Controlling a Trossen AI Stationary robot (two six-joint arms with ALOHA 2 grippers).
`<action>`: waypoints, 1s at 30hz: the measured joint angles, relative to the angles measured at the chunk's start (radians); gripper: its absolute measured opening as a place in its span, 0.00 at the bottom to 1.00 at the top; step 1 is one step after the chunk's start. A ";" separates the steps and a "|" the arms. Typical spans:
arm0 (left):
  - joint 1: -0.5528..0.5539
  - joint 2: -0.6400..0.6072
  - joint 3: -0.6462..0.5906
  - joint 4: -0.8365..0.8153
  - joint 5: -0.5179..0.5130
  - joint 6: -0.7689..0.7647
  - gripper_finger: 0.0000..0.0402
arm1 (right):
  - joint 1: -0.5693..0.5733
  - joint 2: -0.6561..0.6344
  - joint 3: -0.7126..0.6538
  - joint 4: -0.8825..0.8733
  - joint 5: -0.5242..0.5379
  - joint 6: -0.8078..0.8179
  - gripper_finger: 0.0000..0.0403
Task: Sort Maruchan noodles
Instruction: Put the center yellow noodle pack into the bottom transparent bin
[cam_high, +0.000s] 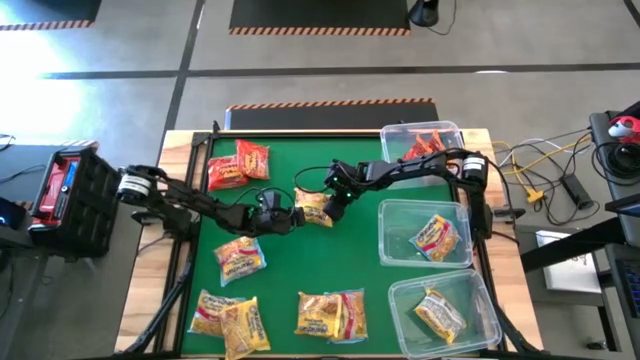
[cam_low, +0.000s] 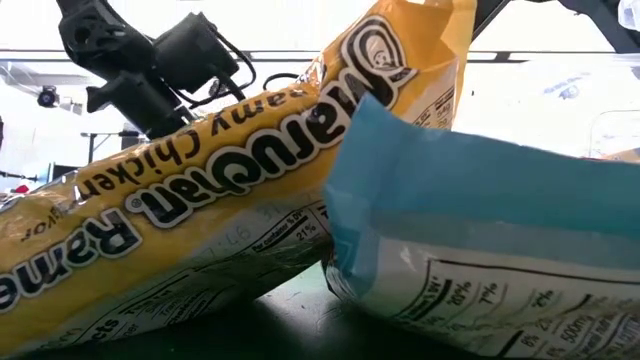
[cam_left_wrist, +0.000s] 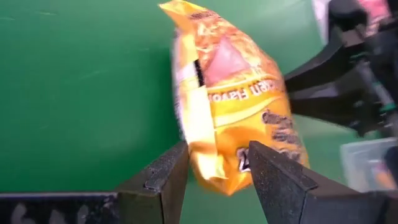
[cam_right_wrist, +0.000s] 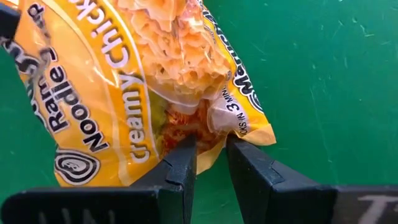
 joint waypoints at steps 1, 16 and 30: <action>0.006 0.012 0.000 0.041 0.008 0.010 0.38 | 0.000 0.000 0.000 0.001 0.001 -0.001 0.20; 0.070 0.075 -0.004 0.232 0.038 0.094 0.38 | -0.001 -0.007 -0.004 -0.018 0.003 -0.031 0.18; 0.079 0.074 -0.004 0.249 0.038 0.100 0.33 | -0.001 -0.015 -0.005 -0.018 0.000 -0.045 0.15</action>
